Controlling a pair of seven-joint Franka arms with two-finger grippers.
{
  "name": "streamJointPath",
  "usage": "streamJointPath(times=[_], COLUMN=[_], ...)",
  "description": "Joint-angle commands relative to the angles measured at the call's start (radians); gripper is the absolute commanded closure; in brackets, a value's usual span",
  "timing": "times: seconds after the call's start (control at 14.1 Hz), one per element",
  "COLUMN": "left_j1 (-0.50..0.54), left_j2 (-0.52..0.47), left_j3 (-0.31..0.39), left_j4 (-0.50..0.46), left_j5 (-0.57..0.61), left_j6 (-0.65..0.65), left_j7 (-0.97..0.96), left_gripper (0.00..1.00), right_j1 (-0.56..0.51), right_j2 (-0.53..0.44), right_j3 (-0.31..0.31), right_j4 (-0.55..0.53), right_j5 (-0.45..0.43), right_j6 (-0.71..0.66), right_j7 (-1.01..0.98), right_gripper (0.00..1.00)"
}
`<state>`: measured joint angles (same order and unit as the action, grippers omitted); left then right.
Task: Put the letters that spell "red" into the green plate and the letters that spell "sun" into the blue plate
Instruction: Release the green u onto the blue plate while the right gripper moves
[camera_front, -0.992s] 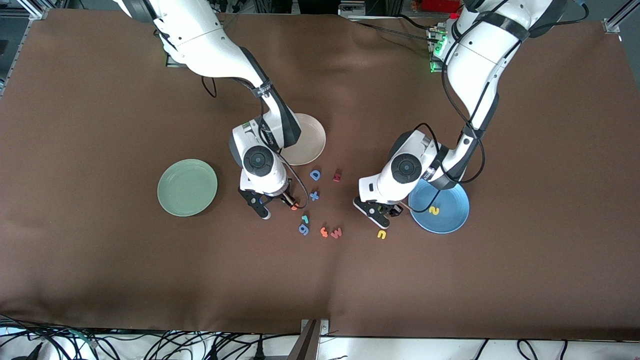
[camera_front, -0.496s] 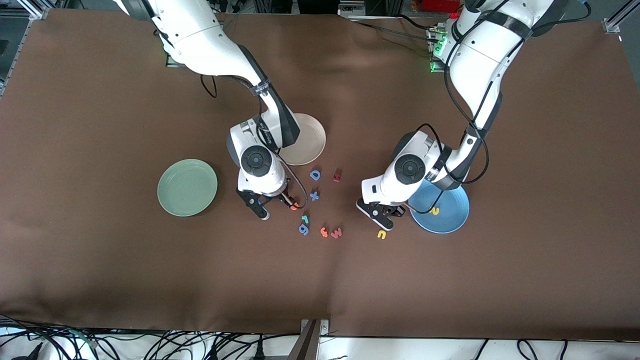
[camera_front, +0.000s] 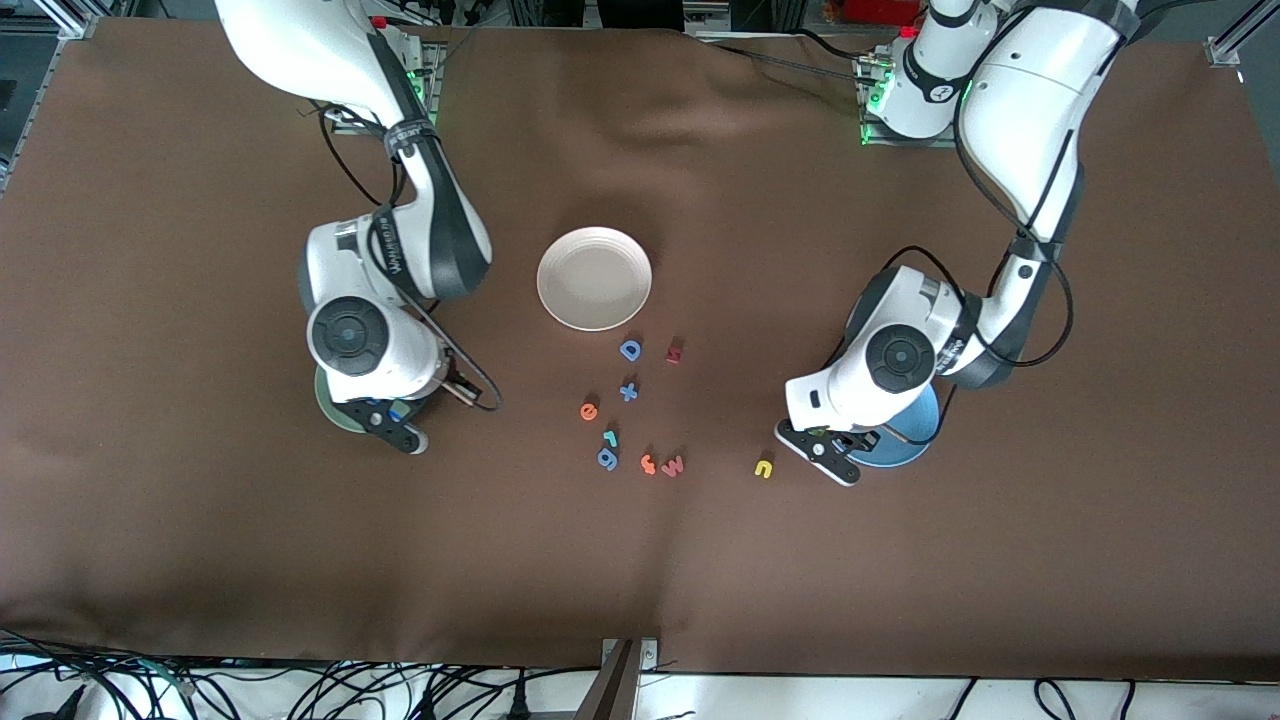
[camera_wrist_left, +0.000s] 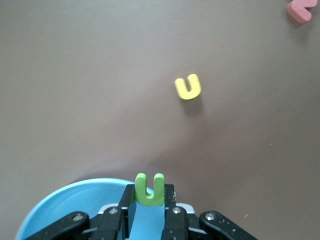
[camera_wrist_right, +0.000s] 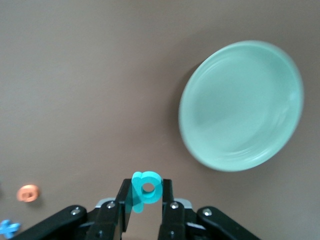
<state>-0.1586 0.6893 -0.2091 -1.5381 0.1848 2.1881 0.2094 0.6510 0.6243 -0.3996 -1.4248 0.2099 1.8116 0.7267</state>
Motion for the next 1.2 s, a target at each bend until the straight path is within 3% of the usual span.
streamJointPath(times=[0.0,0.07,0.21,0.5,0.57,0.71,0.99,1.13], left_j1=[0.042,0.068,0.106,0.177,0.188,0.191,0.183,0.151], left_j2=[-0.013,-0.014,-0.013,-0.019,-0.017,-0.019,-0.056,-0.073], left_j3=[-0.012,-0.012,-0.012,-0.048,-0.059,-0.061,-0.064,-0.064], left_j4=[0.021,0.019,0.001,-0.12,-0.126,-0.119,-0.093,-0.058], left_j5=[0.016,0.018,0.016,0.015,0.015,0.015,0.016,0.016], left_j6=[-0.034,-0.034,-0.036,-0.048,-0.048,-0.048,-0.05,-0.05], left_j7=[0.082,0.114,0.198,0.239,0.237,0.251,0.254,0.251], left_gripper=[1.0,1.0,1.0,0.92,0.69,0.0,0.0,0.0], right_j1=[0.006,-0.011,-0.066,-0.088,-0.088,-0.087,-0.085,-0.085], right_j2=[-0.029,-0.028,-0.029,-0.034,-0.034,-0.026,-0.008,-0.006], right_j3=[-0.112,-0.146,-0.15,-0.148,-0.143,-0.128,-0.116,-0.114], right_j4=[-0.083,-0.11,-0.178,-0.365,-0.399,-0.446,-0.46,-0.46], right_j5=[0.017,0.02,0.055,0.115,0.137,0.173,0.178,0.178], right_j6=[-0.011,0.008,0.067,0.286,0.335,0.386,0.425,0.425], right_j7=[-0.25,-0.353,-0.499,-0.604,-0.616,-0.621,-0.621,-0.622], right_gripper=[1.0,1.0,1.0,1.0,1.0,1.0,1.0,0.4])
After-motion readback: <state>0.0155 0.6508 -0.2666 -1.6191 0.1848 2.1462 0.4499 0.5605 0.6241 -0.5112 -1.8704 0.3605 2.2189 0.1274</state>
